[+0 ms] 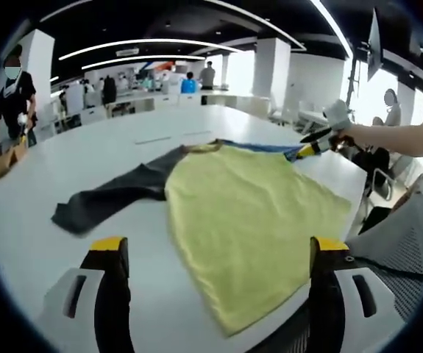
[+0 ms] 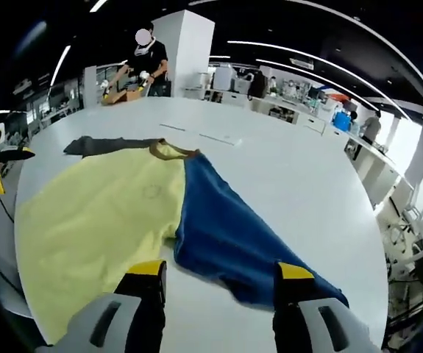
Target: Fold the garment on the visible template until the final outline fits inside the template.
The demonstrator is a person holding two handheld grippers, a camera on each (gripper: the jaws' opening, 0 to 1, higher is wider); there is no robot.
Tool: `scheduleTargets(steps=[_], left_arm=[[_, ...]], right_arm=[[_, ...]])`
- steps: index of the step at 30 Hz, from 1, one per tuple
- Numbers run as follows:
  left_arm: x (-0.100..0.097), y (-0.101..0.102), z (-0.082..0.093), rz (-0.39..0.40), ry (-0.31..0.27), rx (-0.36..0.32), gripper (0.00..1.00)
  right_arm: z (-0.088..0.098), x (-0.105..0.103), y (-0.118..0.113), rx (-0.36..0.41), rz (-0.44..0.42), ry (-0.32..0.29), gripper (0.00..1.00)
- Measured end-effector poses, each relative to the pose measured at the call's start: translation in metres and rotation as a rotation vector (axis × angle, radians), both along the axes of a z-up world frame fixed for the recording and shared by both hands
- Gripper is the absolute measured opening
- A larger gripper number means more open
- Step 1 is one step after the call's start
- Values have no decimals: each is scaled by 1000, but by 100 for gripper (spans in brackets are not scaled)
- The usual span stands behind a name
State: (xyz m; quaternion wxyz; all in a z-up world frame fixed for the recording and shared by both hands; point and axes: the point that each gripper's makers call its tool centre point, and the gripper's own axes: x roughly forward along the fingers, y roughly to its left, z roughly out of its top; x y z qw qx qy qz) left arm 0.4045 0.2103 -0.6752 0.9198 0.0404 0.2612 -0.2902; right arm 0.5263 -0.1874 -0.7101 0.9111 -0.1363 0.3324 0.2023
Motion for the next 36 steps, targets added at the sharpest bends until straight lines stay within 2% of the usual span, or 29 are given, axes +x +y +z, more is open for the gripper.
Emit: scheduleTargets(steps=[19, 22, 29, 36], left_arm=[[0, -10, -1, -23, 9, -3, 98], [0, -10, -1, -21, 8, -6, 98], [1, -9, -1, -14, 19, -13, 98], [-1, -10, -3, -15, 32, -6, 96]], right_arm=[[-6, -25, -81, -44, -197, -15, 52], [-9, -29, -93, -31, -239, -19, 50], [-14, -36, -123, -91, -299, -24, 40], [-12, -36, -138, -117, -320, -31, 34]])
